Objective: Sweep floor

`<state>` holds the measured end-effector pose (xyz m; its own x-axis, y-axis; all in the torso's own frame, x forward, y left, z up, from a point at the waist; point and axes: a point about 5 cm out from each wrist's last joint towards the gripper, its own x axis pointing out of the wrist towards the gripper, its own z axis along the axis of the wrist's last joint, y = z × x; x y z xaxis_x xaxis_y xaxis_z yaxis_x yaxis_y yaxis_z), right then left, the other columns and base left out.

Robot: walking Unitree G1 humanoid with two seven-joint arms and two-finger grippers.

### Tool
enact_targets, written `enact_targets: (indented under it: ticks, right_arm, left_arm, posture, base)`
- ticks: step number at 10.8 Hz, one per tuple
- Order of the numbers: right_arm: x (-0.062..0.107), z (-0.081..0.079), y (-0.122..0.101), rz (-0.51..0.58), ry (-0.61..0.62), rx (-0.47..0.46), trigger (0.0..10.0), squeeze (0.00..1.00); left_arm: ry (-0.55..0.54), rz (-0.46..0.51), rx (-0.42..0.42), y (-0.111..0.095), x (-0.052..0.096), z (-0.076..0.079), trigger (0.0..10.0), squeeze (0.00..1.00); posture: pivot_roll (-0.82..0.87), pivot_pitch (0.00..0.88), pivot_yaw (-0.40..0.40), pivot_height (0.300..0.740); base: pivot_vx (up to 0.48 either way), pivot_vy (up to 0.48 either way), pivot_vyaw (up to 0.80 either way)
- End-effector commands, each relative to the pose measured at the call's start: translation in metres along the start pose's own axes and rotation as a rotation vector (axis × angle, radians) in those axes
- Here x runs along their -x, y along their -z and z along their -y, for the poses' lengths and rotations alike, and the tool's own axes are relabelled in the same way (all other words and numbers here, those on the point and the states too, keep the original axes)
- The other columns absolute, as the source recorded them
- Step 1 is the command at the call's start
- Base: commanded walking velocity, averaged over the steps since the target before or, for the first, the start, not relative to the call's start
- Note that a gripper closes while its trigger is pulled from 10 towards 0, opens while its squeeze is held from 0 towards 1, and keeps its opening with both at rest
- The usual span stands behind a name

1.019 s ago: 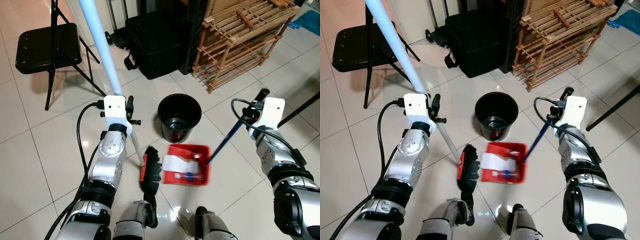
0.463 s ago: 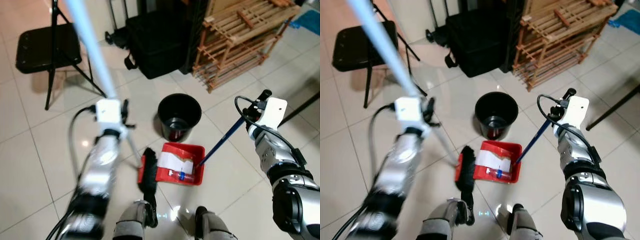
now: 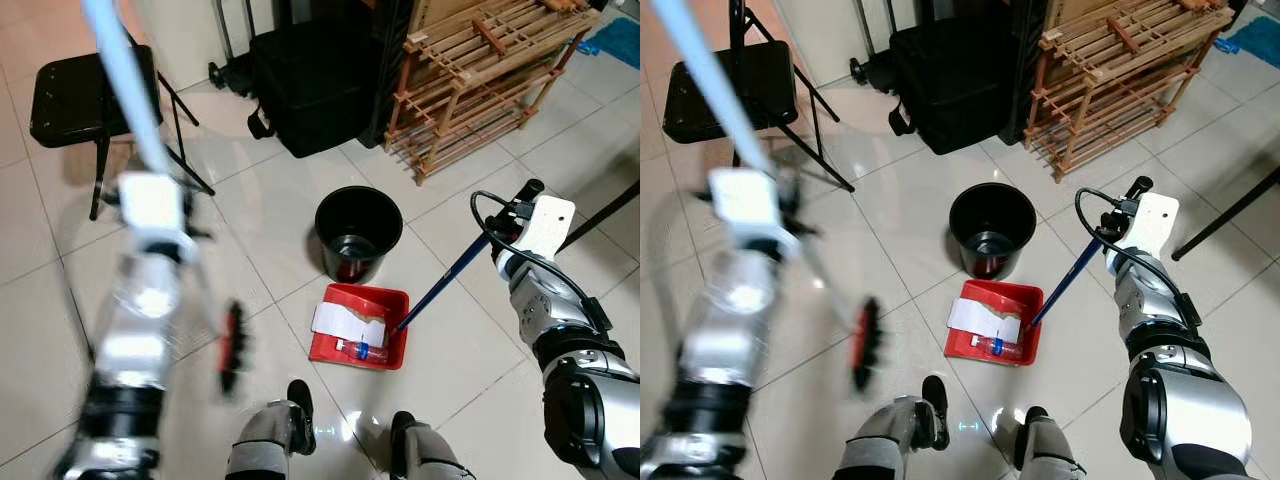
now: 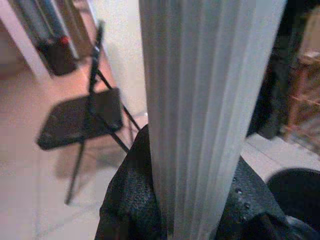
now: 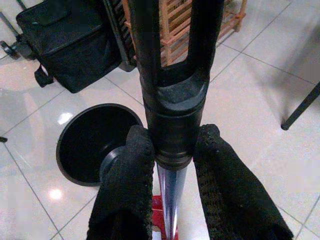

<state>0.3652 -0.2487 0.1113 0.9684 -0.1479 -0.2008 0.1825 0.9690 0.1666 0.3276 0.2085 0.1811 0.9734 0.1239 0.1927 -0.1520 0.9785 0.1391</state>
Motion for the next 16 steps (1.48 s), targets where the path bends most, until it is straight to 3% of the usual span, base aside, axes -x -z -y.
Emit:
enact_targets:
  ticks: [1,6,10,13,16]
  right_arm:
    - [0.002,-0.003,0.013,-0.046,-0.011,-0.039,10.0,0.0]
    - [0.0,-0.016,0.008,-0.022,-0.062,-0.06,10.0,0.0]
    - [0.0,-0.015,0.007,-0.018,-0.058,-0.068,10.0,0.0]
    - [-0.001,-0.017,0.004,-0.007,-0.067,-0.077,10.0,0.0]
    - [-0.001,-0.019,0.005,-0.006,-0.072,-0.083,10.0,0.0]
  left_arm:
    - [-0.018,0.037,-0.01,-0.01,0.001,-0.003,10.0,0.0]
    - [-0.033,-0.087,-0.011,0.026,0.023,-0.002,10.0,0.0]
    - [-0.102,-0.179,-0.043,0.06,0.058,-0.024,10.0,0.0]
    - [-0.147,-0.138,-0.042,0.048,0.062,-0.035,10.0,0.0]
    - [-0.127,-0.144,-0.044,0.05,0.067,-0.028,10.0,0.0]
  posture:
    - [0.05,0.241,0.071,0.74]
    - [0.05,0.264,0.059,0.74]
    - [0.06,0.254,0.057,0.74]
    - [0.07,0.242,0.056,0.74]
    - [0.08,0.232,0.056,0.74]
  base:
    - [0.0,0.0,0.0]
    - [0.0,0.0,0.0]
    - [0.0,0.0,0.0]
    - [0.0,0.0,0.0]
    - [0.0,0.0,0.0]
